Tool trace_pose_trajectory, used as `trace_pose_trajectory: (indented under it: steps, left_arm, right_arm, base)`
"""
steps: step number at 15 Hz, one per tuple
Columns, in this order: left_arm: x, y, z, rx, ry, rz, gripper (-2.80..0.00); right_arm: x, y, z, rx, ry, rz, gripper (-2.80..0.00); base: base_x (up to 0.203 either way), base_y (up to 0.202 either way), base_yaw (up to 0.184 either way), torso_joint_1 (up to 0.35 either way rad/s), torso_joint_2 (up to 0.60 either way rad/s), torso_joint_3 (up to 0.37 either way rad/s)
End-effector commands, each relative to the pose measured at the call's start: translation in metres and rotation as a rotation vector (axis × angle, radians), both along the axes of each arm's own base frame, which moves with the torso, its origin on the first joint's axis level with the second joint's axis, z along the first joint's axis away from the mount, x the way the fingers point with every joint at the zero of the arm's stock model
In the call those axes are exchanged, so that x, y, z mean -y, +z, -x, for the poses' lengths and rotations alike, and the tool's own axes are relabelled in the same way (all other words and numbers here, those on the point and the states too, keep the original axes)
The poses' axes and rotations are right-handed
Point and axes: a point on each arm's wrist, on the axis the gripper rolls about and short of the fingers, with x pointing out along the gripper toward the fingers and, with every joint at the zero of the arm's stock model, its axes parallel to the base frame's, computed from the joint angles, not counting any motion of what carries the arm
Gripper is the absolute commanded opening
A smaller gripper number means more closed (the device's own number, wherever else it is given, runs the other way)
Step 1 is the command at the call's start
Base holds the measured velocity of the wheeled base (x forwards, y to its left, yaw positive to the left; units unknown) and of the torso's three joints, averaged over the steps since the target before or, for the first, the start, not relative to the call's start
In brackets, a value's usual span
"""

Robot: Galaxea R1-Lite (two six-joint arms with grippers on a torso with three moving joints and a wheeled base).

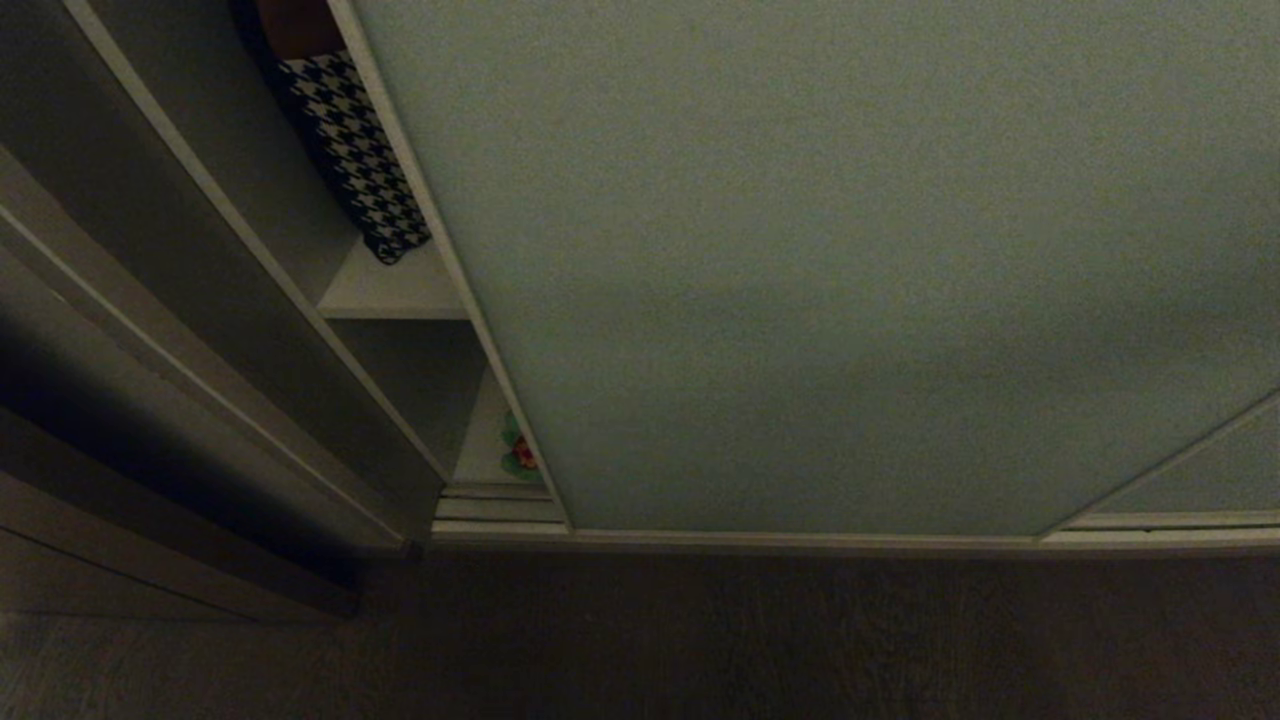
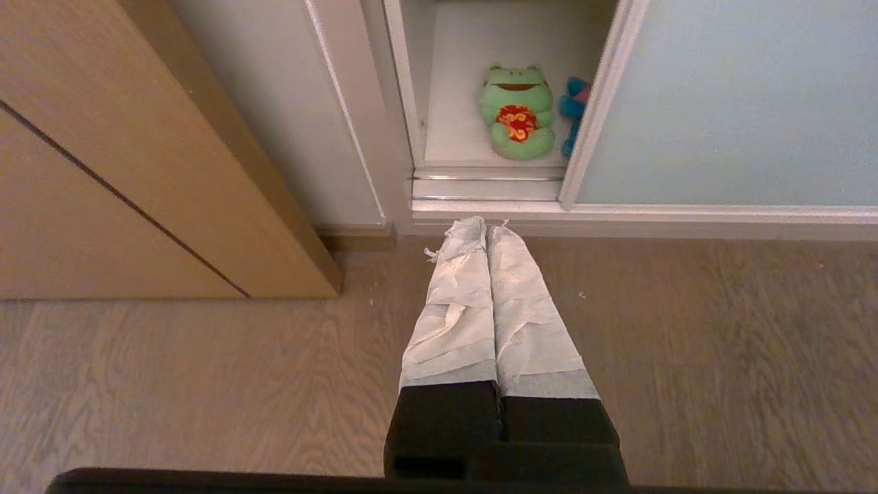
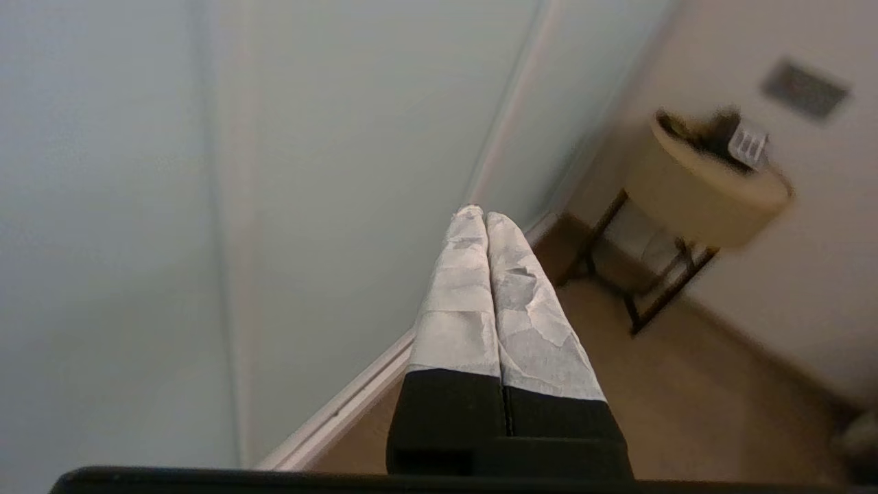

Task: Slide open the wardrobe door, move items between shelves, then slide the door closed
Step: Close the door

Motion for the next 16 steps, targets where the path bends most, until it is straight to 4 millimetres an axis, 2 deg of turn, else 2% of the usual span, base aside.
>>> trace_pose_trajectory:
  steps: [1,3,6,8,11,14,16]
  left_arm:
    - [0.0,0.0,0.0,-0.001,0.001,0.0,-2.8]
    - [0.0,0.0,0.0,-0.001,0.0,0.0,-2.8]
    - [0.0,0.0,0.0,-0.001,0.0,0.0,-2.8]
    - [0.0,0.0,0.0,-0.001,0.001,0.0,-2.8]
    - [0.0,0.0,0.0,-0.001,0.001,0.0,-2.8]
    - [0.0,0.0,0.0,-0.001,0.001,0.0,-2.8]
    - [0.0,0.0,0.0,-0.001,0.001,0.0,-2.8]
  right_arm:
    - [0.034,-0.003,-0.013,-0.004,-0.001,-0.076,-2.8]
    - [0.06,0.004,-0.027,0.029,0.108,-0.127,-2.8]
    - [0.089,0.024,-0.044,0.12,0.322,-0.178,-2.8]
    - [0.107,0.03,-0.056,0.156,0.447,-0.232,-2.8]
    - [0.116,0.029,-0.066,0.161,0.628,-0.312,-2.8]
    - [0.124,0.034,-0.072,0.214,0.692,-0.373,-2.8]
    - [0.122,0.035,-0.081,0.243,0.739,-0.422,-2.8]
  base:
    - [0.0,0.0,0.0,0.0,0.0,0.0]
    - [0.0,0.0,0.0,0.0,0.0,0.0]
    - [0.0,0.0,0.0,0.0,0.0,0.0]
    - [0.0,0.0,0.0,0.0,0.0,0.0]
    - [0.0,0.0,0.0,0.0,0.0,0.0]
    - [0.0,0.0,0.0,0.0,0.0,0.0]
    - [0.0,0.0,0.0,0.0,0.0,0.0]
